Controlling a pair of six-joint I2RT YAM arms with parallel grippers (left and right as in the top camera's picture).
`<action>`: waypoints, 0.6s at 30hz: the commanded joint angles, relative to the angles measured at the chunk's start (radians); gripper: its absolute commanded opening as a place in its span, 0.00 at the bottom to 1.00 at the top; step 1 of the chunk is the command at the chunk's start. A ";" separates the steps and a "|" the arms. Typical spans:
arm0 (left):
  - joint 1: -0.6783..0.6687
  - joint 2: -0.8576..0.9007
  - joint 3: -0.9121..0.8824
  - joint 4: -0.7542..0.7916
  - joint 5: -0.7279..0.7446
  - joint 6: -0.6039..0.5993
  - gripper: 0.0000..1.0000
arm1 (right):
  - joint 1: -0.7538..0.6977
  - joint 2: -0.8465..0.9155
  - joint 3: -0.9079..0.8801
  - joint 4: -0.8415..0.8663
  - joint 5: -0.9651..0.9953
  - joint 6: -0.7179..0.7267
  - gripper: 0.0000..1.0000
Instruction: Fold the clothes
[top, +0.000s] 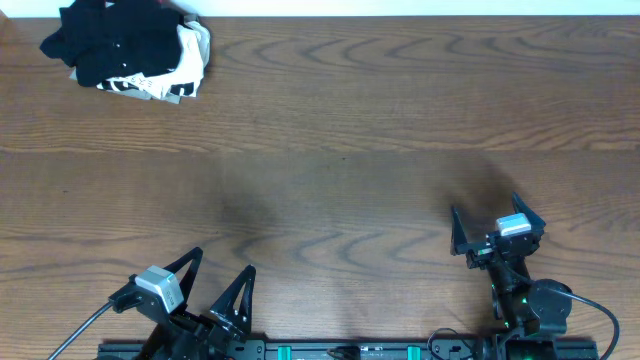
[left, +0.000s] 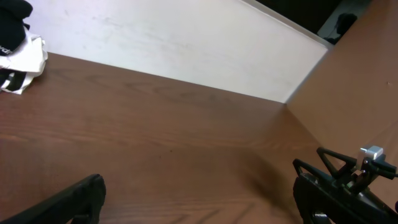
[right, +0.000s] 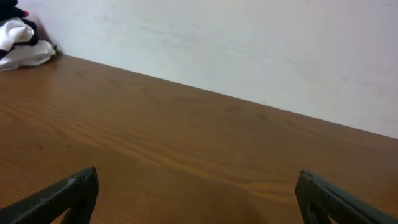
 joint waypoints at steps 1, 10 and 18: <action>0.002 -0.007 -0.003 0.003 0.014 -0.010 0.98 | -0.015 -0.006 -0.003 -0.003 -0.008 -0.011 0.99; 0.000 -0.009 -0.005 -0.021 -0.023 -0.006 0.98 | -0.015 -0.006 -0.003 -0.002 -0.008 -0.011 0.99; -0.013 -0.031 -0.134 0.075 -0.190 -0.021 0.98 | -0.015 -0.006 -0.003 -0.003 -0.008 -0.011 0.99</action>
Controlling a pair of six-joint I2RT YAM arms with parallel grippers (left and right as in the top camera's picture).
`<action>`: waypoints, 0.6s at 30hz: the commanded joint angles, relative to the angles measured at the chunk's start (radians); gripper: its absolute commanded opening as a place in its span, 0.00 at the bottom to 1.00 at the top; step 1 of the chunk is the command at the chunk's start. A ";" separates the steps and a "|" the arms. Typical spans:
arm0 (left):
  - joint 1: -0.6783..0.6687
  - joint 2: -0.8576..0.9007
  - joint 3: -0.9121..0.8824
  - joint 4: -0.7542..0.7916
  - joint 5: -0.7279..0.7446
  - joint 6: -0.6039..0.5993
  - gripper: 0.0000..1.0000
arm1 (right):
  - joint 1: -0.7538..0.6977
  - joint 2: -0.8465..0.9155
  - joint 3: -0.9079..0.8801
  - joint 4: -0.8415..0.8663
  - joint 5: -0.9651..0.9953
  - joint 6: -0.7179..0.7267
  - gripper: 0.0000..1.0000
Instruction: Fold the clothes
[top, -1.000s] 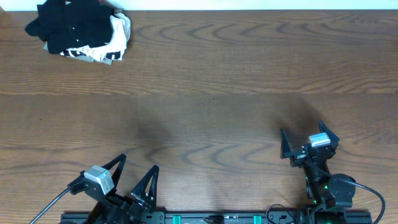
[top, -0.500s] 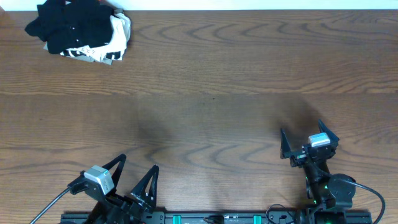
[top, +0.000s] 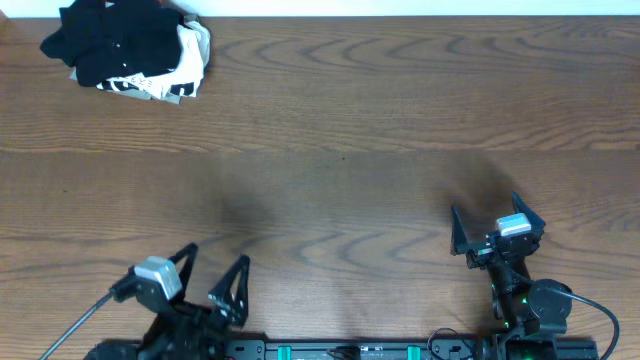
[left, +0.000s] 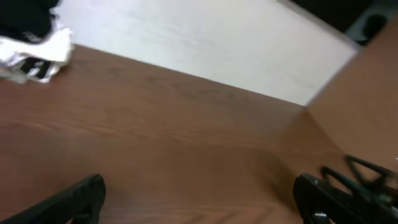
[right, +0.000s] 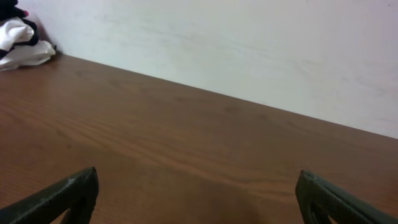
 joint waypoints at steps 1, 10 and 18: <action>-0.006 -0.026 -0.082 0.077 -0.109 -0.014 0.98 | -0.015 -0.006 -0.003 -0.002 -0.008 -0.011 0.99; -0.068 -0.025 -0.266 0.305 -0.389 -0.175 0.98 | -0.015 -0.006 -0.003 -0.002 -0.008 -0.011 0.99; -0.082 -0.025 -0.396 0.393 -0.516 -0.162 0.98 | -0.015 -0.006 -0.003 -0.002 -0.008 -0.011 0.99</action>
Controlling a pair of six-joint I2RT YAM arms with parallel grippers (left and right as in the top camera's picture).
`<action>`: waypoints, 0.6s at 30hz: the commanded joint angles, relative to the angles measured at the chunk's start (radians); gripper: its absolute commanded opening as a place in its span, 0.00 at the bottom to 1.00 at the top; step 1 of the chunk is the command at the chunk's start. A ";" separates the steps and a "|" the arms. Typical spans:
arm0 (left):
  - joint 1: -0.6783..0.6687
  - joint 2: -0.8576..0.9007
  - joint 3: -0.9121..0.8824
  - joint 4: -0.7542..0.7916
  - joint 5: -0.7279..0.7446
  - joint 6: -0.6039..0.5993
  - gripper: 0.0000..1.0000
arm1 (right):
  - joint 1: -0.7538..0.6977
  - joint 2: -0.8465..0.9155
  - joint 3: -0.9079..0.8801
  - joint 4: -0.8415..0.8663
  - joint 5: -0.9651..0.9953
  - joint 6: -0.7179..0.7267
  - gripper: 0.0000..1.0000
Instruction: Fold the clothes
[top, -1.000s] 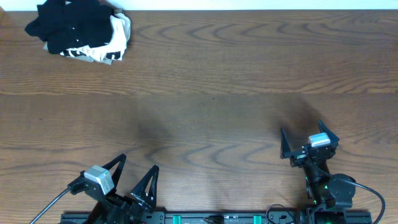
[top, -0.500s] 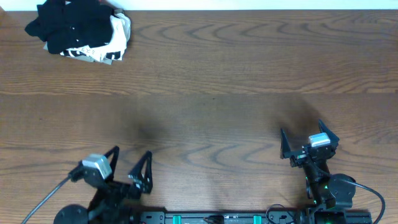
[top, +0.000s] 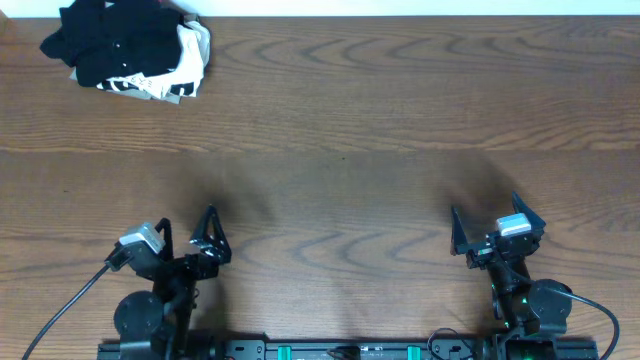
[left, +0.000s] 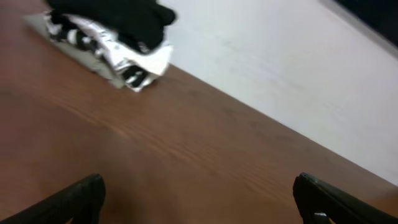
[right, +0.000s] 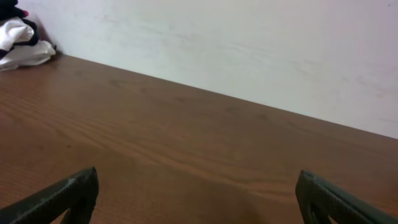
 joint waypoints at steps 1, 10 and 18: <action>-0.004 -0.011 -0.060 0.042 -0.078 -0.007 0.98 | -0.015 -0.006 -0.003 -0.003 -0.008 -0.011 0.99; -0.004 -0.011 -0.218 0.239 -0.100 -0.008 0.98 | -0.015 -0.006 -0.003 -0.002 -0.008 -0.011 0.99; -0.004 -0.012 -0.266 0.268 -0.206 -0.008 0.98 | -0.015 -0.006 -0.003 -0.002 -0.008 -0.011 0.99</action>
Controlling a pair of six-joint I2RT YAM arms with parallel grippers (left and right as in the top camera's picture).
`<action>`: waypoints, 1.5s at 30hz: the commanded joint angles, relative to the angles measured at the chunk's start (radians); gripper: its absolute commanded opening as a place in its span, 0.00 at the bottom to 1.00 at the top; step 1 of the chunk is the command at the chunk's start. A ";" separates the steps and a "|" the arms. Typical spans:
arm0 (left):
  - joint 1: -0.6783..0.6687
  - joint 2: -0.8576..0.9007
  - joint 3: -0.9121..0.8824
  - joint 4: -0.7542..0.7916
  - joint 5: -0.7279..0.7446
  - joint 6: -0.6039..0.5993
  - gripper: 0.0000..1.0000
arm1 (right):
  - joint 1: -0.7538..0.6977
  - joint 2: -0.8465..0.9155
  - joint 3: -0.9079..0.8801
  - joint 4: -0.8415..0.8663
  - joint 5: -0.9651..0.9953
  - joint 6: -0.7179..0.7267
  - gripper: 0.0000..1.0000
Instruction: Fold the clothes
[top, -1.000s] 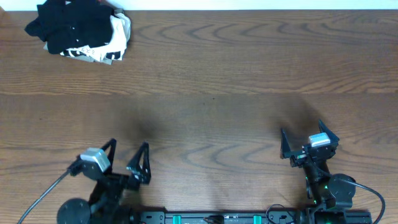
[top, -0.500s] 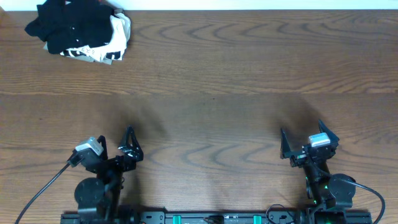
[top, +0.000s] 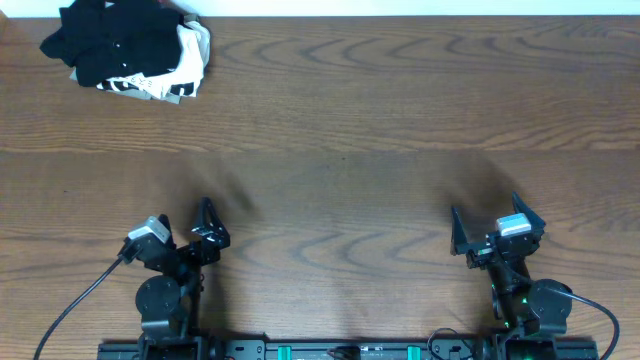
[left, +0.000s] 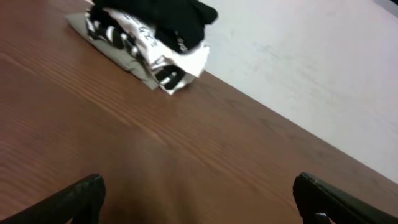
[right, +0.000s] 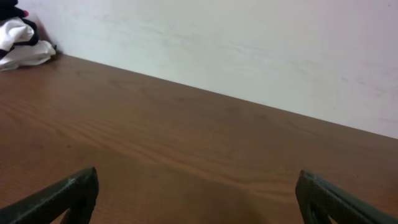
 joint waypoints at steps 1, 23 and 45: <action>-0.004 -0.009 -0.027 0.005 -0.101 -0.009 0.98 | -0.015 -0.006 -0.003 -0.003 -0.008 -0.011 0.99; -0.003 -0.009 -0.069 0.176 -0.070 0.242 0.98 | -0.015 -0.006 -0.003 -0.003 -0.008 -0.011 0.99; 0.001 -0.008 -0.069 0.076 -0.055 0.356 0.98 | -0.015 -0.006 -0.003 -0.003 -0.008 -0.011 0.99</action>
